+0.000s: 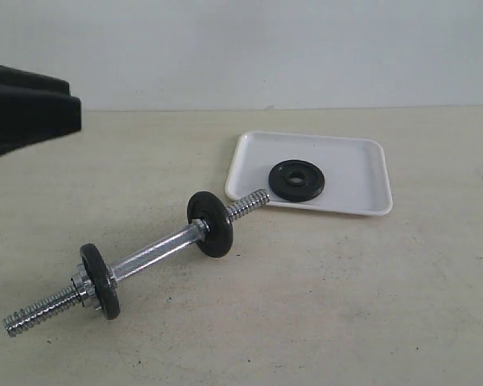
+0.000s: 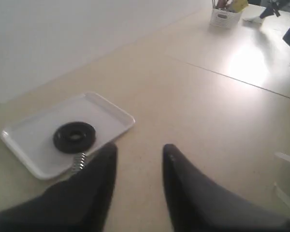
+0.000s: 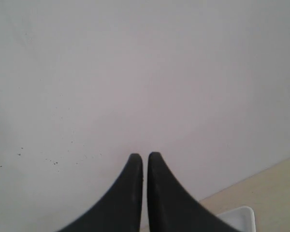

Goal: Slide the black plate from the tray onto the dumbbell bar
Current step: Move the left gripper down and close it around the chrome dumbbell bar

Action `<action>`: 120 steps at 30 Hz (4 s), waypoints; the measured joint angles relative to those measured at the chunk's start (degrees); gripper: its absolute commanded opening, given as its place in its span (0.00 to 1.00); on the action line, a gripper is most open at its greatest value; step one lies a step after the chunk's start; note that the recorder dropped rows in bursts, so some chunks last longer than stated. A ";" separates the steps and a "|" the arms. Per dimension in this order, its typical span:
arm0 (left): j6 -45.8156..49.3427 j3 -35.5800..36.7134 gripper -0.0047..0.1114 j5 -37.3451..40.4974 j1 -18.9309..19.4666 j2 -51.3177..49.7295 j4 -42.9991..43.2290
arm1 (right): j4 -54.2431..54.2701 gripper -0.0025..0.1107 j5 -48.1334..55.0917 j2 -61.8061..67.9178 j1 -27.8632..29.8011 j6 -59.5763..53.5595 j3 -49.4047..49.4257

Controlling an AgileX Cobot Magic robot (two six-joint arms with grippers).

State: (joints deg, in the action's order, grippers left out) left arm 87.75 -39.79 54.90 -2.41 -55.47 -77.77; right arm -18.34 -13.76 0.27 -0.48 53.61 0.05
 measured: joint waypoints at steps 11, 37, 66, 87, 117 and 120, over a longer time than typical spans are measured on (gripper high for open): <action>-4.33 0.00 0.81 -7.78 -6.46 -8.88 4.77 | -0.16 0.02 1.06 0.00 0.00 0.00 0.00; -23.18 -2.45 0.69 -44.33 -27.25 -35.81 36.23 | -0.16 0.02 6.17 0.00 0.00 0.00 0.00; -23.27 -7.87 0.69 -46.95 -27.25 -49.65 36.23 | -0.16 0.02 6.61 0.00 0.00 0.03 0.00; -23.75 -9.24 0.68 -48.02 -27.25 -53.68 36.01 | -0.16 0.02 6.61 0.00 0.00 0.17 0.00; -23.62 -9.38 0.08 -47.96 -27.38 -53.94 36.26 | -0.16 0.02 6.31 0.00 0.00 0.27 0.00; -23.62 -9.38 0.08 -47.85 -27.38 -53.94 36.26 | 0.39 0.02 4.57 0.00 0.00 0.27 0.00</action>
State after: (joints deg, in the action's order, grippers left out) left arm 64.12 -49.16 7.06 -29.79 -109.41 -41.51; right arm -17.94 -9.19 0.27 -0.48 53.88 0.05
